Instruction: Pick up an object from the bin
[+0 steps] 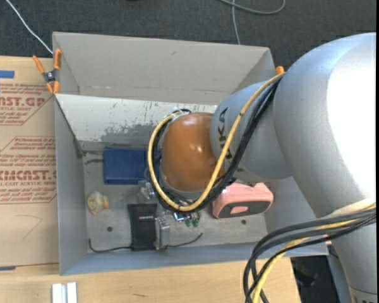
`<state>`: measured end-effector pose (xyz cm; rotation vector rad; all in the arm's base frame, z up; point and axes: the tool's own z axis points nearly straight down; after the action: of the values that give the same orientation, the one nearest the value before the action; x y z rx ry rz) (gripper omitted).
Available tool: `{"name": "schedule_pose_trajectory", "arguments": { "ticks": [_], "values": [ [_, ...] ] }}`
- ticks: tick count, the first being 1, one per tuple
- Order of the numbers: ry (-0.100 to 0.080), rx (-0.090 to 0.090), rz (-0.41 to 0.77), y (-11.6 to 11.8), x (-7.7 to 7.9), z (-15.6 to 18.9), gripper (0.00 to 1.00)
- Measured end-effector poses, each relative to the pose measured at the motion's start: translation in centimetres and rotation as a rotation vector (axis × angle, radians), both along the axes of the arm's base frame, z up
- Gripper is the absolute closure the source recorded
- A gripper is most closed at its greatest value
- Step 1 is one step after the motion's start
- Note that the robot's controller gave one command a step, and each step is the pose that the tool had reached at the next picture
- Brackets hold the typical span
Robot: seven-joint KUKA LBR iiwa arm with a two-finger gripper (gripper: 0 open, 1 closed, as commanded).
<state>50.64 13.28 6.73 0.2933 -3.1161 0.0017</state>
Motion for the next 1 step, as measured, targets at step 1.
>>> {"name": "schedule_pose_trajectory", "arguments": {
  "ticks": [1],
  "values": [
    [-0.007,0.005,-0.146,-1.09,1.85,0.19,0.00]
  ]
}}
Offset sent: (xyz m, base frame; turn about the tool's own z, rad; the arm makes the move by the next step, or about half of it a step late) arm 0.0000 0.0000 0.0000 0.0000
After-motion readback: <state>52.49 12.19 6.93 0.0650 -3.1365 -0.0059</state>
